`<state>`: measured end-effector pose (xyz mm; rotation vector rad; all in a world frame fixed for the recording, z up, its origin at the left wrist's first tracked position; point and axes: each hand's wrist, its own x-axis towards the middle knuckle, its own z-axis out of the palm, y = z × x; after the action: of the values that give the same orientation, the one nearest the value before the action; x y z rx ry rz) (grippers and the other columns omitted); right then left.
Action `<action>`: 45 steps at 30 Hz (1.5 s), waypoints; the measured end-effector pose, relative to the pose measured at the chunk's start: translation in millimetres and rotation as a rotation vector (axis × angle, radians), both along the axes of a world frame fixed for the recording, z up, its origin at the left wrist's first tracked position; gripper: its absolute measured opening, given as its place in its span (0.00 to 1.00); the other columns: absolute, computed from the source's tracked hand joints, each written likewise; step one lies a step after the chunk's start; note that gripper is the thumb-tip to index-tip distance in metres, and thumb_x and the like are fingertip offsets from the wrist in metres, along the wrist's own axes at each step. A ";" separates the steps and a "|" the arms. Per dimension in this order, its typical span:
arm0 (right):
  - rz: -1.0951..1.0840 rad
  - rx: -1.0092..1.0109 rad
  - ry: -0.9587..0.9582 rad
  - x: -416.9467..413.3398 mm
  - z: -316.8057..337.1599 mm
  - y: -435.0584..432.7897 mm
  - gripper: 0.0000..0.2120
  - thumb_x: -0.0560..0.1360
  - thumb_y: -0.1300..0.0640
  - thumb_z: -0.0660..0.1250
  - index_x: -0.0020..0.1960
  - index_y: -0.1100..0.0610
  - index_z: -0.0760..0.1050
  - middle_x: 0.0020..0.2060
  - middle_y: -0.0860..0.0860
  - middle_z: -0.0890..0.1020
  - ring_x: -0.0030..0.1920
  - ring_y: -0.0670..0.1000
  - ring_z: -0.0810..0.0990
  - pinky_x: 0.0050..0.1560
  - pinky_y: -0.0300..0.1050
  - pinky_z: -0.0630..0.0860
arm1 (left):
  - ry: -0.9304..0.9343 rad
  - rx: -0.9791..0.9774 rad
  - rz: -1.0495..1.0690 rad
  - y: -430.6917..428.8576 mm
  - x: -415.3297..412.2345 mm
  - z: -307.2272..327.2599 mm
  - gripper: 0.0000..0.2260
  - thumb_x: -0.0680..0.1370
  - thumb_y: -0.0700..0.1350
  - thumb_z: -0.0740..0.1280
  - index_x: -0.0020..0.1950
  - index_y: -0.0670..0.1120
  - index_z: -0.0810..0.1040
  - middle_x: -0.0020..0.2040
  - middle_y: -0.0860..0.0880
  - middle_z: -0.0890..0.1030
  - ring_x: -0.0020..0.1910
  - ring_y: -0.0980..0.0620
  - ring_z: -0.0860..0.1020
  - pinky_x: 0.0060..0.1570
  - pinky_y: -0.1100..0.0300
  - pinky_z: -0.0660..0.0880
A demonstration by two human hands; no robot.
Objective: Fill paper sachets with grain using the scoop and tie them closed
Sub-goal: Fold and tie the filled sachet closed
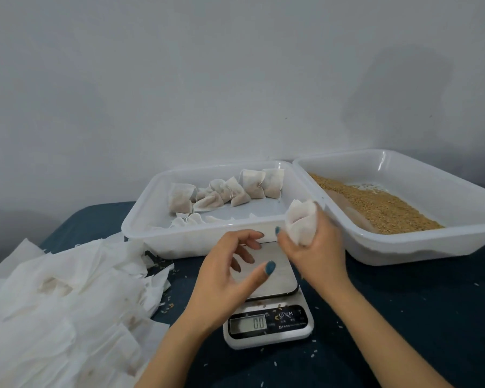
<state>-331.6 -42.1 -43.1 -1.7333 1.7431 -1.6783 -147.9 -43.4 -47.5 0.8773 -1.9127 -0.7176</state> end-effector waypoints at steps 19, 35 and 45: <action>0.345 0.173 0.058 6.4 -35.2 -0.2 0.16 0.73 0.36 0.62 0.57 0.42 0.72 0.45 0.39 0.78 0.46 0.42 0.77 0.42 0.35 0.70 | 0.183 0.129 0.388 -18.2 4.6 -6.5 0.06 0.81 0.48 0.66 0.44 0.53 0.74 0.44 0.53 0.84 0.28 0.55 0.82 0.31 0.59 0.78; 0.105 0.134 0.130 -2.3 -39.1 -0.9 0.09 0.79 0.47 0.57 0.40 0.45 0.68 0.34 0.45 0.74 0.36 0.45 0.73 0.36 0.40 0.64 | -0.198 0.129 0.578 -31.6 29.2 -22.2 0.05 0.80 0.55 0.62 0.53 0.57 0.75 0.44 0.65 0.77 0.44 0.66 0.76 0.39 0.69 0.68; 0.046 0.062 0.196 0.4 -36.2 3.3 0.09 0.78 0.48 0.57 0.41 0.49 0.68 0.33 0.44 0.70 0.34 0.43 0.70 0.33 0.38 0.61 | -0.280 0.090 0.635 -30.8 33.4 -19.5 0.05 0.80 0.56 0.61 0.49 0.57 0.73 0.38 0.62 0.76 0.37 0.66 0.73 0.34 0.67 0.65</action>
<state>-331.2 -38.7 -79.4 -1.9518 1.7981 -1.4626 -114.5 -74.1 -67.1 1.6085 -1.6881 -0.3038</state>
